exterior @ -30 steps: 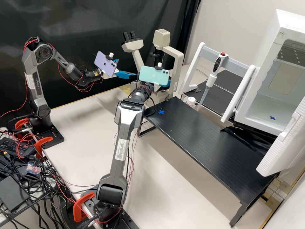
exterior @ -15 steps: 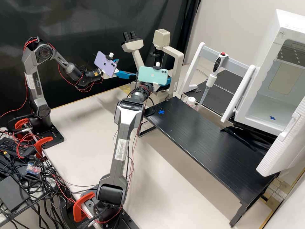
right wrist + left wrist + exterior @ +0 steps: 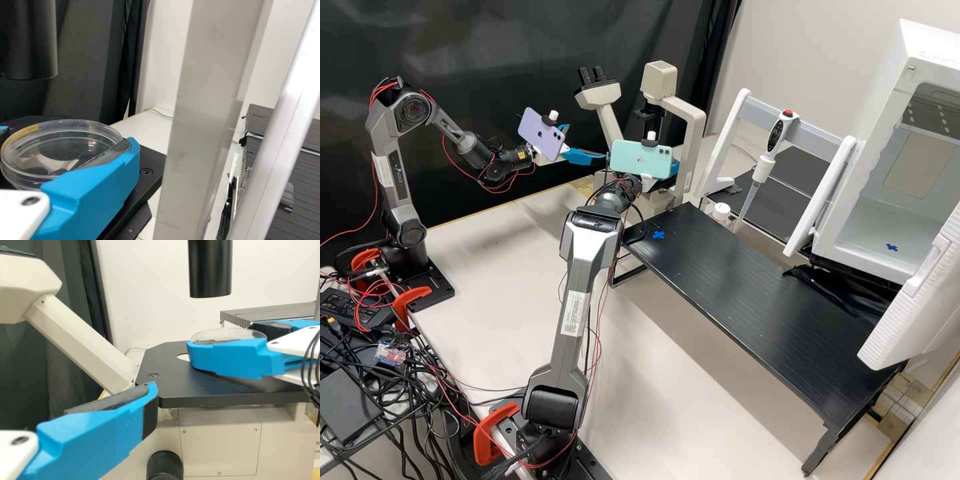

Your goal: Move the petri dish to the bench

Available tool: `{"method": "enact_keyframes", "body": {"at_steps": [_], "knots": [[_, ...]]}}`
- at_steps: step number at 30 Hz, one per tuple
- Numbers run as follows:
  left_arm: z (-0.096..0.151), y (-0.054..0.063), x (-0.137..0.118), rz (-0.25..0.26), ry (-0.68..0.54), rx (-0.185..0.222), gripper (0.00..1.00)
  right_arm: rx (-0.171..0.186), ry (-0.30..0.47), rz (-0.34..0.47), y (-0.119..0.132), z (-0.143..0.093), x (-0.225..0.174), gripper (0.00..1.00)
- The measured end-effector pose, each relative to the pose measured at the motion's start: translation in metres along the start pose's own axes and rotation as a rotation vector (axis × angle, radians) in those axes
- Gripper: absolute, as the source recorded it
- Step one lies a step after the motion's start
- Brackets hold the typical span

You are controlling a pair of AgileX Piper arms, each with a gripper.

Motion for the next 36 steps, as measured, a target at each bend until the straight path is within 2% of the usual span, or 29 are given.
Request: {"method": "enact_keyframes", "body": {"at_steps": [4, 9, 15, 19, 25, 26, 27, 28, 31, 33, 36], "knots": [[0.000, 0.000, 0.000, 0.000, 0.000, 0.000, 1.00, 0.014, -0.007, 0.000, 0.001, 0.000, 0.000, 0.00], [0.000, 0.000, 0.000, 0.000, 0.000, 0.000, 1.00, -0.016, -0.006, 0.000, 0.001, 0.000, 0.000, 0.00], [0.000, 0.000, 0.000, 0.000, 0.000, 0.000, 1.00, -0.006, -0.012, -0.001, 0.001, 0.000, 0.000, 0.00], [0.000, 0.000, 0.000, 0.000, 0.000, 0.000, 1.00, 0.012, 0.000, -0.008, 0.001, -0.001, -0.003, 0.00], [0.000, 0.000, 0.000, 0.000, 0.000, 0.000, 1.00, 0.035, 0.059, -0.027, 0.010, -0.007, -0.023, 0.00], [0.000, 0.000, 0.000, 0.000, 0.000, 0.000, 1.00, 0.019, 0.077, -0.030, 0.013, -0.010, -0.029, 0.00], [0.000, 0.000, 0.000, 0.000, 0.000, 0.000, 1.00, 0.020, 0.084, -0.033, 0.014, -0.011, -0.032, 0.00], [0.000, 0.000, 0.000, 0.000, 0.000, 0.000, 1.00, 0.037, 0.094, -0.041, 0.017, -0.012, -0.039, 0.00], [0.000, 0.000, 0.000, 0.000, 0.000, 0.000, 1.00, 0.027, 0.118, -0.055, 0.021, -0.014, -0.052, 0.00], [0.000, 0.000, 0.000, 0.000, 0.000, 0.000, 1.00, 0.026, 0.125, -0.067, 0.022, -0.013, -0.061, 0.00], [0.000, 0.000, 0.000, 0.000, 0.000, 0.000, 1.00, 0.043, 0.118, -0.076, 0.023, -0.011, -0.071, 0.00]]}}
